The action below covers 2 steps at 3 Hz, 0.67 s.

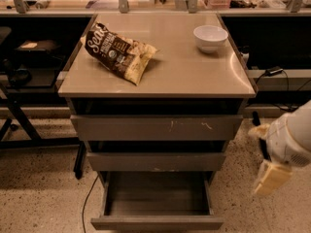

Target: Close bottom drawer

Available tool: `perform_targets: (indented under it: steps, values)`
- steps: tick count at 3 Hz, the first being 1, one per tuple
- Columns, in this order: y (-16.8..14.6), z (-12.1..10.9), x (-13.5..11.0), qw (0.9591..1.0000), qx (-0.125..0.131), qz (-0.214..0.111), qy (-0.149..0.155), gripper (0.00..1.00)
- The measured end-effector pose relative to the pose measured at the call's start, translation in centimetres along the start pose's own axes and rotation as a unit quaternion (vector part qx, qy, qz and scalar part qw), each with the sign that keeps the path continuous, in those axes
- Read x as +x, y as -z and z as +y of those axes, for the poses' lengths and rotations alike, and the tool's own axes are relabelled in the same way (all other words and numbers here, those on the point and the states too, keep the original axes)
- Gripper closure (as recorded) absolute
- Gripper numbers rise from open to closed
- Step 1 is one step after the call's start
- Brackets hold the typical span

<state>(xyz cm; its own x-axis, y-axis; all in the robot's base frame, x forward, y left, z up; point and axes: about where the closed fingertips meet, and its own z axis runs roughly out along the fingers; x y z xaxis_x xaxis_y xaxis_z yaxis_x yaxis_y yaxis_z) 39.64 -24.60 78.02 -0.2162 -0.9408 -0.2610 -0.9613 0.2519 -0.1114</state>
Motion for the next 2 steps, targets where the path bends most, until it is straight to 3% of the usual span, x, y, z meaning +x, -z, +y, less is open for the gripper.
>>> perform_targets:
  steps: [2]
  values:
    - [-12.0, 2.5, 3.7, 0.9985, -0.035, -0.042, 0.004, 0.64]
